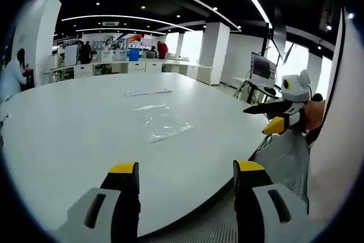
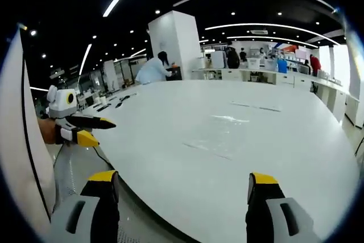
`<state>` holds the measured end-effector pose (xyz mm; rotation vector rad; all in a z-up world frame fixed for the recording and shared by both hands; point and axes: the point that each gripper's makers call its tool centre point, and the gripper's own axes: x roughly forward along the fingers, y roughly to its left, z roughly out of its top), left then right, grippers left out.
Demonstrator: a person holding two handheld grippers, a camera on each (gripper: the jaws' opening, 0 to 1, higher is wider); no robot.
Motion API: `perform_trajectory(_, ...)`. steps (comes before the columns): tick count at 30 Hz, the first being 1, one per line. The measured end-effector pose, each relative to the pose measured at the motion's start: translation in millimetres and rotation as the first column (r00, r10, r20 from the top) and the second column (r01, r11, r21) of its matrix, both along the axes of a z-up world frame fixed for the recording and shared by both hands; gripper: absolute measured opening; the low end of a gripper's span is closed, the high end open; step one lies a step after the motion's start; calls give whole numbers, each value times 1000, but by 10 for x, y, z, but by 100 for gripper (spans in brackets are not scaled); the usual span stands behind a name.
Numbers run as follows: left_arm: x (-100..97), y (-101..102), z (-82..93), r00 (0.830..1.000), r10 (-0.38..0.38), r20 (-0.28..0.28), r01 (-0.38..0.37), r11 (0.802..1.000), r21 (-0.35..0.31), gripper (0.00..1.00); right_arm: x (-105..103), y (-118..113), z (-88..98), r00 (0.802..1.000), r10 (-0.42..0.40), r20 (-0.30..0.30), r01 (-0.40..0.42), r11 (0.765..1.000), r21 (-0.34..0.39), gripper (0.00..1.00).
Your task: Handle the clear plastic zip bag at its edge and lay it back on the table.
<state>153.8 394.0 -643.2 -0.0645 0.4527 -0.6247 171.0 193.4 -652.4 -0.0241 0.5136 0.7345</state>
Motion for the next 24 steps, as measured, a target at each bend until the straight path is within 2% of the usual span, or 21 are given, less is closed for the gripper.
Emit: perform_trajectory(24,4,-1,-12,1000,-1,-1,1,1000,7,65,6,-14,-10,1000,-7,-7,7,1000,0,92)
